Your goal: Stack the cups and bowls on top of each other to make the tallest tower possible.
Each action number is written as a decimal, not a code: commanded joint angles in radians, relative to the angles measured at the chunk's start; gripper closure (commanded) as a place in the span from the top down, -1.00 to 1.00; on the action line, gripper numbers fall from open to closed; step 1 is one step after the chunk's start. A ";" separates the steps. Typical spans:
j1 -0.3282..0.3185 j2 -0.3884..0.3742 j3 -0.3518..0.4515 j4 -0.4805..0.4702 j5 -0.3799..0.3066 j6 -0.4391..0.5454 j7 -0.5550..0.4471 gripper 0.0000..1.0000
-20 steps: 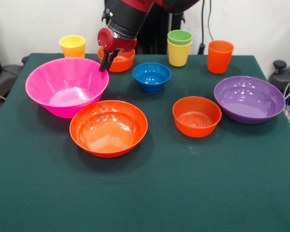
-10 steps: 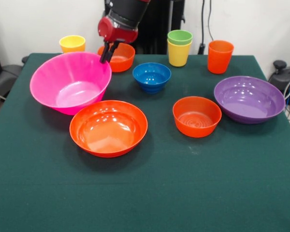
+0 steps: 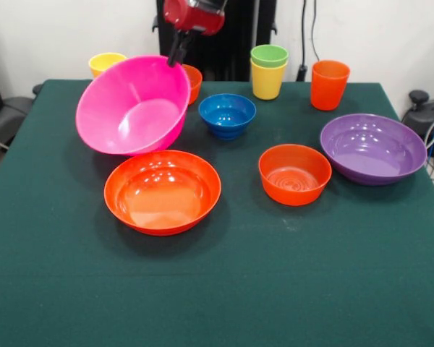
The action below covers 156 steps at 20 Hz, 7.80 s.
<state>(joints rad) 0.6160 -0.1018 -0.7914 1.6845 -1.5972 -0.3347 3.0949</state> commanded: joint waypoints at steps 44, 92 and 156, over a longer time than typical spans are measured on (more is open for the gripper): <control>0.129 -0.282 0.160 0.201 -0.044 0.008 -0.102 -1.00; 0.099 -0.317 0.290 0.238 0.024 0.114 -0.125 -1.00; 0.273 -0.138 0.188 0.187 -0.042 0.052 0.094 -1.00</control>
<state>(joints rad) 0.8456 -0.3524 -0.6795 1.8978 -1.5826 -0.2638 3.0949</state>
